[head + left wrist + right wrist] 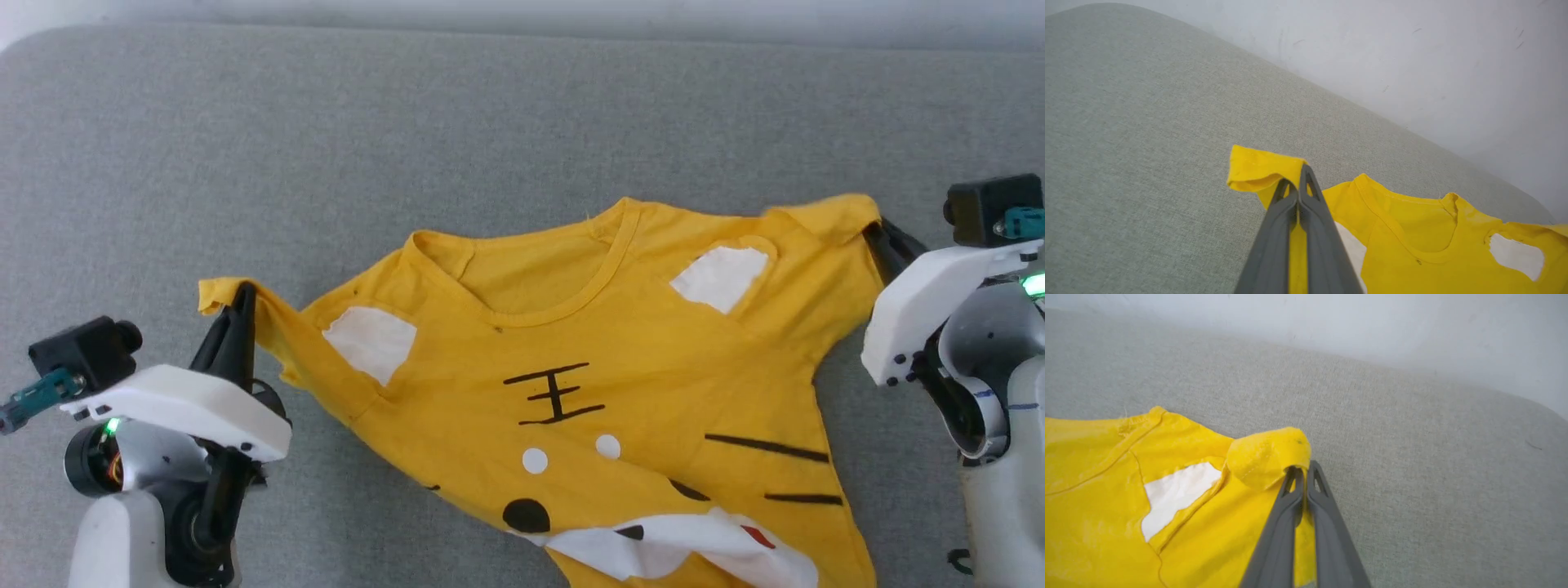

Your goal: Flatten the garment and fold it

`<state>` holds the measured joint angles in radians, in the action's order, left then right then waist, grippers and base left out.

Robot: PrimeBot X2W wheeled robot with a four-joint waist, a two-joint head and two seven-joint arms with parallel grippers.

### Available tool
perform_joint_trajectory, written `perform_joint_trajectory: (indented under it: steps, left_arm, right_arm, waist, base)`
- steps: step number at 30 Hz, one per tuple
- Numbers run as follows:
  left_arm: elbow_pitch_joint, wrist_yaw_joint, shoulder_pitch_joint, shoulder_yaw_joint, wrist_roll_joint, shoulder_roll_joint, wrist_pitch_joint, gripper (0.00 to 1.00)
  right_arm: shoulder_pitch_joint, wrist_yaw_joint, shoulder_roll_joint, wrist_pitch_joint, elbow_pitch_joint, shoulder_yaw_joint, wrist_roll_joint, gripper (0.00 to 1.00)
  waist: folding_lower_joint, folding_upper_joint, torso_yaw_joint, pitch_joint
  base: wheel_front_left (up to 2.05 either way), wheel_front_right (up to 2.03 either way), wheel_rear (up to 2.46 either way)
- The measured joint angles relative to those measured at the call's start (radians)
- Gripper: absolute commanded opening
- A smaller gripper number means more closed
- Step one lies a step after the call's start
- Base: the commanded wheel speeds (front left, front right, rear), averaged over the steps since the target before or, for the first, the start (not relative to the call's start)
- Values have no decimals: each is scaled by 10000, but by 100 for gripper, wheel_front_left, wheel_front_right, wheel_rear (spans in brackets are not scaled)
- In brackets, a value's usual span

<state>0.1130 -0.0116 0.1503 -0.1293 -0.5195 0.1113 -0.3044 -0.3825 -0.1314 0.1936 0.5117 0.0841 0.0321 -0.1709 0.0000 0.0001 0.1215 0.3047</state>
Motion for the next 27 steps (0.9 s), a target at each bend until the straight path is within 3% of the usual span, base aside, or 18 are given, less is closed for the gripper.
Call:
perform_joint_trajectory:
  steps: [8, 16, 27]
  left_arm:
    - [27, 523, 1267, 583, 428, 268, 600, 0]
    - [-725, 729, 3755, 1517, 897, 525, 6, 0]
    - [-3114, 803, 7673, 1937, 1166, 765, -650, 0]
  right_arm:
    - [-456, -2, -474, -1298, -711, -111, -82, 0]
    - [-2484, 0, -245, -1394, -861, -938, -82, 0]
    - [-5852, -2, -257, -897, 1097, -1793, -140, 0]
  waist:
    - [-1, 0, -327, -1075]
    - [-2, 0, -704, -2207]
    - [-2, 0, -1494, -2574]
  base:
    - [0, 0, 0]
    - [0, 0, 0]
    - [0, 0, 0]
